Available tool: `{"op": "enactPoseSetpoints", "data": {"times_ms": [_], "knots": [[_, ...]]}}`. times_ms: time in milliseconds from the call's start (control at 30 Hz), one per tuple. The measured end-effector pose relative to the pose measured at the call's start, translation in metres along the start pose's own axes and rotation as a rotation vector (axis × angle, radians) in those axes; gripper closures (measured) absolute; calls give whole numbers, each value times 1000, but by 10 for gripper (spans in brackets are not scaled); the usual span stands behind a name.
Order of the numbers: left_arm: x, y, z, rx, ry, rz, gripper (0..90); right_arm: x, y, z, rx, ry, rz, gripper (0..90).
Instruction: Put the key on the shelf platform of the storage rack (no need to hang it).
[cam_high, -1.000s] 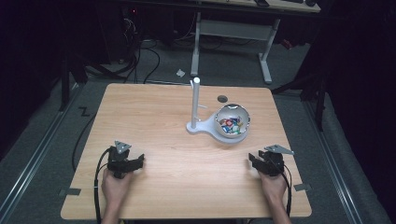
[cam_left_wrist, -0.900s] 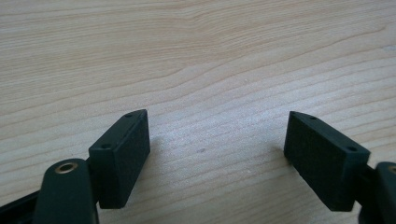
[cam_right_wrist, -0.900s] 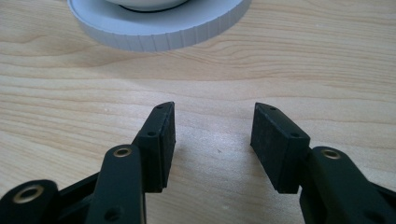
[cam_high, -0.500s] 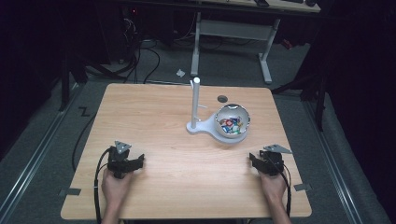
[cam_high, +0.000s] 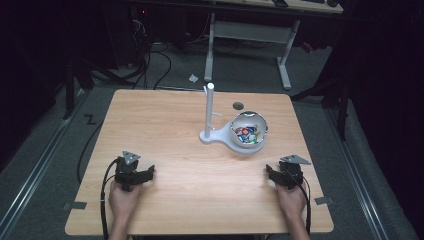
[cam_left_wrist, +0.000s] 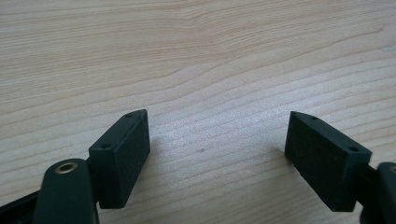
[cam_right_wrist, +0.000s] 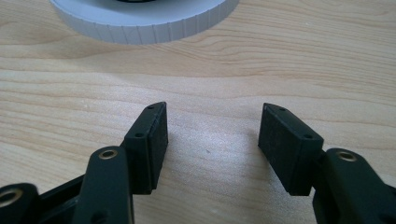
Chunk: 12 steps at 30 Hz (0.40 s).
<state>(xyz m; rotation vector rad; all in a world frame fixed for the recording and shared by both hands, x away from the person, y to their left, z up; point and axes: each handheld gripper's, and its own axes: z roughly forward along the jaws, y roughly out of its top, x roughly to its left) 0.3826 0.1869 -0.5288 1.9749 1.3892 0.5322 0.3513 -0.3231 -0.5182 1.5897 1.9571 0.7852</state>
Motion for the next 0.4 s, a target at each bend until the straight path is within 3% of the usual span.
{"op": "enactPoseSetpoints", "data": {"times_ms": [400], "knots": [[0,0,0,0,2,2,228,0,0,0,1,2,-1,421]]}}
